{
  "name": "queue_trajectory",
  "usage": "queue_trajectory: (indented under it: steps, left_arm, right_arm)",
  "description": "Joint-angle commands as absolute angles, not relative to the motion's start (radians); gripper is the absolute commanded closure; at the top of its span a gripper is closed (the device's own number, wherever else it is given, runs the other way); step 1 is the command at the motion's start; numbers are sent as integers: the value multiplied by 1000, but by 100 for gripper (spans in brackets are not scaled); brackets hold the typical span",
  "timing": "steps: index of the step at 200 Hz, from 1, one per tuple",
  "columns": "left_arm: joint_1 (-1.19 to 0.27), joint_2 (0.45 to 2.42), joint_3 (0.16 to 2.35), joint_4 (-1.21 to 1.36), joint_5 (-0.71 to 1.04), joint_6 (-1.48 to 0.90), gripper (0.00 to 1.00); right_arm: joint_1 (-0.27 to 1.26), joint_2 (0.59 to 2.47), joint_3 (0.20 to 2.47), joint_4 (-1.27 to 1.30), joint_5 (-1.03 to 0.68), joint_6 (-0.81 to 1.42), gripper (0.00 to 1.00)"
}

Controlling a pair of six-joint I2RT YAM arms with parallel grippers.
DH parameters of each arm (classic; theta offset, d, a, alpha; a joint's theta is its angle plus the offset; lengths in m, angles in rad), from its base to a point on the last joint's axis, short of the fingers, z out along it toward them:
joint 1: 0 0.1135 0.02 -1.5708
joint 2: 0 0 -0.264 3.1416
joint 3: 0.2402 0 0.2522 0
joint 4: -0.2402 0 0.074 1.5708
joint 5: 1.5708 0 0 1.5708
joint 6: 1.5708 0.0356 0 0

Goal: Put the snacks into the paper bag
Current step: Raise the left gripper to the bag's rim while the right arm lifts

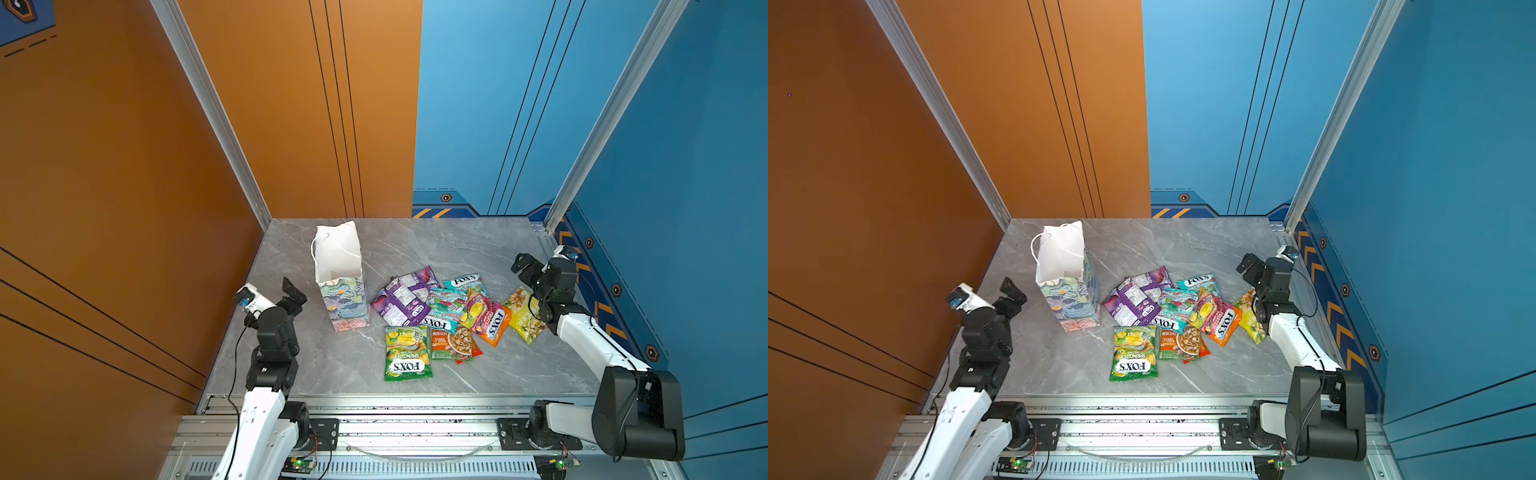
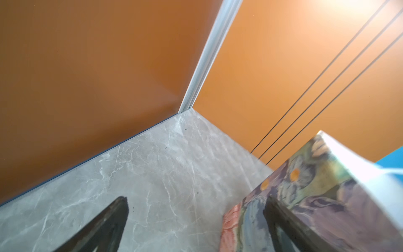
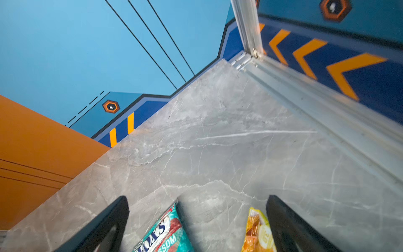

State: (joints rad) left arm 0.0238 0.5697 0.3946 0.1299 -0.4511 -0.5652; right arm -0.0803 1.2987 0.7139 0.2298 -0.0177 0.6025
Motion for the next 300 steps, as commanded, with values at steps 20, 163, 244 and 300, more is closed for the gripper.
queue_trajectory:
  steps: [20, 163, 244, 300]
  left_arm:
    - [168, 464, 553, -179, -211, -660, 0]
    - [228, 944, 1220, -746, 490, -459, 29]
    - [89, 1076, 1308, -899, 362, -343, 32]
    - [20, 1153, 1361, -917, 247, -312, 31]
  right_arm:
    - [-39, 1302, 802, 92, -100, 645, 1]
    - [163, 1349, 1058, -220, 41, 487, 1]
    - [165, 1373, 1069, -218, 13, 508, 1]
    - [164, 1376, 1077, -224, -2, 503, 1]
